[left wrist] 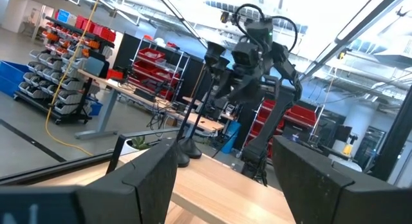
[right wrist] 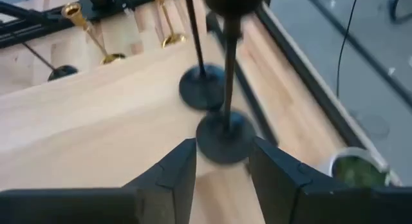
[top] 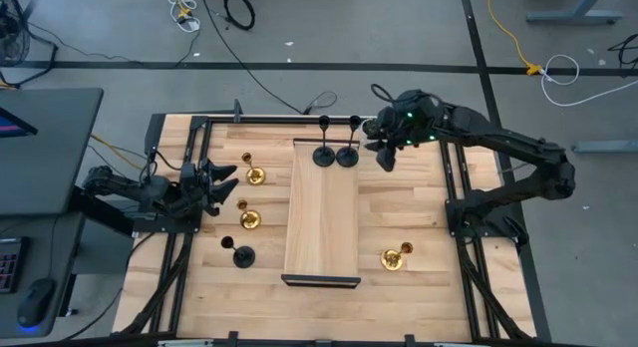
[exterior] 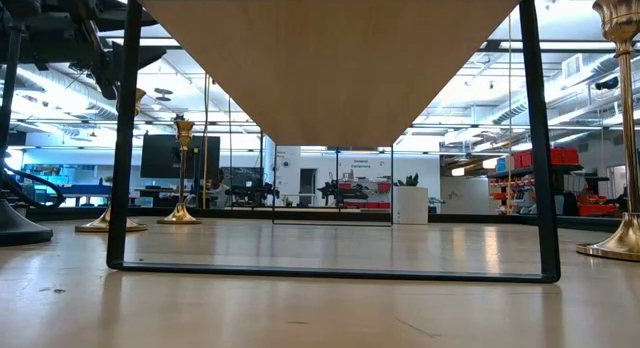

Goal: Pick & Place candle stick holders
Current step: Put the top left golden candle holder on the shelf

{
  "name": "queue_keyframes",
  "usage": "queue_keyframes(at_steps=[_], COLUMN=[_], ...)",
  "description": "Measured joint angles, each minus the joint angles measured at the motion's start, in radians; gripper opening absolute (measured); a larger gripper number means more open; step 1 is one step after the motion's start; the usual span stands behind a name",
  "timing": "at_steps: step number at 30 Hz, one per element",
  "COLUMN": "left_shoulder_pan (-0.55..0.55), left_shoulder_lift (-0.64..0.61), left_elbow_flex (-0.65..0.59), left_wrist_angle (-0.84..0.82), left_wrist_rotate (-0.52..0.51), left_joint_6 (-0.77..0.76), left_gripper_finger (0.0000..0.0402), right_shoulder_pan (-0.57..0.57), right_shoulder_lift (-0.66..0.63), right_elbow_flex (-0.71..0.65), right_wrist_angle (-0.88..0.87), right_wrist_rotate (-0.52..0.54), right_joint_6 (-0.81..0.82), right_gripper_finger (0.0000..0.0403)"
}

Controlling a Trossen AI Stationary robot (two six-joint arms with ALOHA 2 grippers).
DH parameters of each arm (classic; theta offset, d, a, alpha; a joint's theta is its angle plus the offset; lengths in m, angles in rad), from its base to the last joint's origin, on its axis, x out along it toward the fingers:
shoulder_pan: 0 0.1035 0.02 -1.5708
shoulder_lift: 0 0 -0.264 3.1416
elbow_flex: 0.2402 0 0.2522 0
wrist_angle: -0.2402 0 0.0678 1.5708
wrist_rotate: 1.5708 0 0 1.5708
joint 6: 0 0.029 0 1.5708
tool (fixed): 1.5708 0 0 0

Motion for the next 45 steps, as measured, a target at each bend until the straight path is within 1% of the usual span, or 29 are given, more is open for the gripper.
queue_keyframes(at_steps=[4,6,10,13,17,19,21,24,26,28,32,35,41,43,45], left_shoulder_pan=[0.0,0.0,0.0,0.0,0.0,0.0,-0.001,0.0,0.0,0.0,0.0,0.004,0.023,0.034,0.045], left_shoulder_lift=[0.0,0.0,0.0,0.0,0.0,0.0,0.001,0.0,0.0,0.0,0.0,0.004,0.053,0.074,0.097], left_elbow_flex=[0.0,0.0,0.0,0.0,0.001,0.016,0.057,0.135,0.175,0.204,0.208,0.19,0.13,0.121,0.115], left_wrist_angle=[-0.002,-0.002,-0.011,-0.024,-0.049,-0.116,-0.216,-0.392,-0.475,-0.518,-0.594,-0.6,-0.606,-0.606,-0.605], left_wrist_rotate=[0.0,0.0,0.0,0.0,0.0,-0.012,-0.065,-0.2,-0.267,-0.293,-0.292,-0.303,-0.434,-0.443,-0.427], left_joint_6=[0.0,0.0,0.018,0.062,0.133,0.172,0.181,0.177,0.168,0.16,0.138,0.093,0.007,-0.009,-0.011], left_gripper_finger=[0.0252,0.0252,0.0252,0.0252,0.0252,0.0252,0.0252,0.0252,0.0252,0.0252,0.0252,0.0252,0.0252,0.0252,0.0252], right_shoulder_pan=[0.029,0.051,0.109,0.161,0.222,0.245,0.263,0.282,0.291,0.297,0.304,0.304,0.304,0.304,0.304], right_shoulder_lift=[-0.051,-0.072,-0.111,-0.132,-0.144,-0.144,-0.144,-0.143,-0.143,-0.143,-0.143,-0.143,-0.143,-0.143,-0.143], right_elbow_flex=[0.0,0.0,0.0,0.0,0.0,0.0,0.0,0.0,0.0,0.0,0.0,0.0,0.0,0.0,0.0], right_wrist_angle=[-0.092,-0.115,-0.12,-0.12,-0.119,-0.119,-0.12,-0.12,-0.12,-0.12,-0.12,-0.12,-0.12,-0.12,-0.121], right_wrist_rotate=[-0.026,-0.069,-0.168,-0.19,-0.162,-0.134,-0.118,-0.074,-0.046,-0.024,-0.004,-0.004,-0.004,-0.004,-0.004], right_joint_6=[0.034,0.041,0.051,0.054,0.07,0.075,0.072,0.057,0.047,0.042,0.028,0.015,-0.003,-0.003,-0.007], right_gripper_finger=[0.0142,0.0142,0.0142,0.0142,0.0142,0.0142,0.0142,0.0142,0.0142,0.0142,0.0142,0.0142,0.0142,0.0142,0.0142])
